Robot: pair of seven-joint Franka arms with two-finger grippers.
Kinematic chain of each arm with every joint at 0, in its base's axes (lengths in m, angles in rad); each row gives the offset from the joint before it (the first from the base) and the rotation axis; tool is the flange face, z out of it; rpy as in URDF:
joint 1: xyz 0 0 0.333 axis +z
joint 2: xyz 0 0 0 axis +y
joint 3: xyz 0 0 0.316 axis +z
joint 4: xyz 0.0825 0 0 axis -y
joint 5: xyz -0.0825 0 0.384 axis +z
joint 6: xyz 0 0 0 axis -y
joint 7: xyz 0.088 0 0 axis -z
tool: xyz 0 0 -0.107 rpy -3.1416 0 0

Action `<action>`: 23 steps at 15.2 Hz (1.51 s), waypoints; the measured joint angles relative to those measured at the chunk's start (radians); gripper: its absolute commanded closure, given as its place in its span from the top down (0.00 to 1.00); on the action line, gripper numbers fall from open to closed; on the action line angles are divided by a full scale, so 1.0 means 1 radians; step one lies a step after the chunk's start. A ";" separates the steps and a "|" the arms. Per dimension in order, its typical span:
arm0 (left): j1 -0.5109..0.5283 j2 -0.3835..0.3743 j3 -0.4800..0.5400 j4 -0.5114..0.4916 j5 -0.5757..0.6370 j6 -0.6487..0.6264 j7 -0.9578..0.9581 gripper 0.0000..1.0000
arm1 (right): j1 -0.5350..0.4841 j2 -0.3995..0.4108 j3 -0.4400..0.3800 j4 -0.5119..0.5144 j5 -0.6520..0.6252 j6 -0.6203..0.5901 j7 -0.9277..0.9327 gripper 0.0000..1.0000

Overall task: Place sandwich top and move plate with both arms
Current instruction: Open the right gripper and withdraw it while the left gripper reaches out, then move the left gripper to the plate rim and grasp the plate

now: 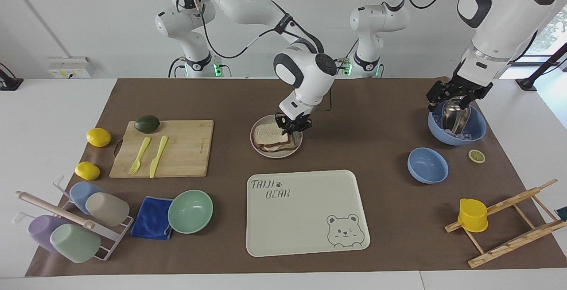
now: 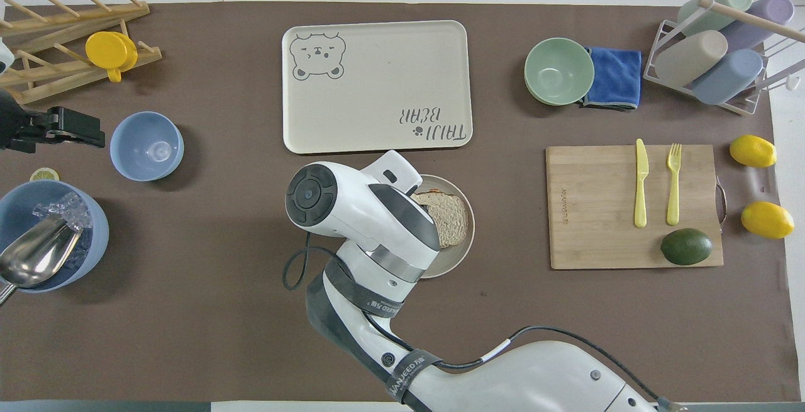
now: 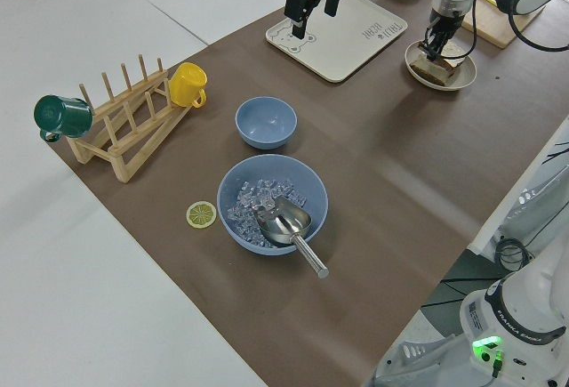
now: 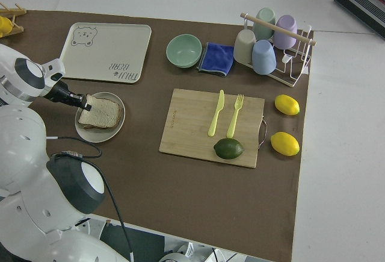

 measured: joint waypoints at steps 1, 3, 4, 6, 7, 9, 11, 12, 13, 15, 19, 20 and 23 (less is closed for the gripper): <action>0.000 0.000 0.000 0.000 0.000 0.000 0.000 1.00 | 0.000 0.000 0.000 -0.004 0.002 0.009 0.002 1.00; 0.000 -0.001 0.000 -0.005 0.000 0.002 0.000 1.00 | 0.000 0.000 0.000 -0.009 0.006 0.019 0.014 1.00; 0.000 -0.002 0.000 -0.010 0.000 0.005 0.000 1.00 | 0.001 0.000 0.000 -0.009 0.007 0.022 0.022 1.00; 0.000 -0.005 0.000 -0.023 0.000 0.014 0.000 1.00 | 0.000 -0.004 0.000 -0.009 0.009 0.022 0.033 1.00; 0.000 -0.008 0.000 -0.030 0.000 0.022 0.000 1.00 | -0.001 -0.007 0.000 -0.007 0.011 0.022 0.034 1.00; 0.000 -0.015 0.000 -0.048 0.000 0.037 0.000 1.00 | -0.014 -0.015 -0.003 0.004 0.011 0.020 0.034 1.00; 0.000 -0.023 -0.002 -0.067 0.000 0.051 0.000 1.00 | -0.064 -0.032 -0.005 0.017 0.015 0.017 0.017 1.00; 0.000 -0.029 -0.004 -0.081 0.000 0.062 0.000 1.00 | -0.108 -0.050 -0.006 0.022 0.035 0.007 -0.029 1.00; 0.000 -0.035 -0.008 -0.097 0.000 0.075 0.000 1.00 | -0.165 -0.076 -0.008 0.027 0.068 -0.014 -0.096 1.00; -0.005 -0.045 -0.016 -0.131 -0.003 0.101 0.000 1.00 | -0.291 -0.141 -0.011 0.033 0.116 -0.076 -0.214 1.00; -0.062 -0.053 -0.022 -0.179 -0.037 0.142 -0.025 1.00 | -0.532 -0.279 -0.014 0.036 0.215 -0.252 -0.527 1.00; -0.084 -0.054 -0.023 -0.194 -0.047 0.161 -0.047 1.00 | -0.579 -0.313 -0.014 0.036 0.223 -0.300 -0.593 1.00; -0.170 -0.054 -0.027 -0.260 -0.064 0.256 -0.132 1.00 | -0.667 -0.407 -0.019 0.033 0.226 -0.423 -0.717 1.00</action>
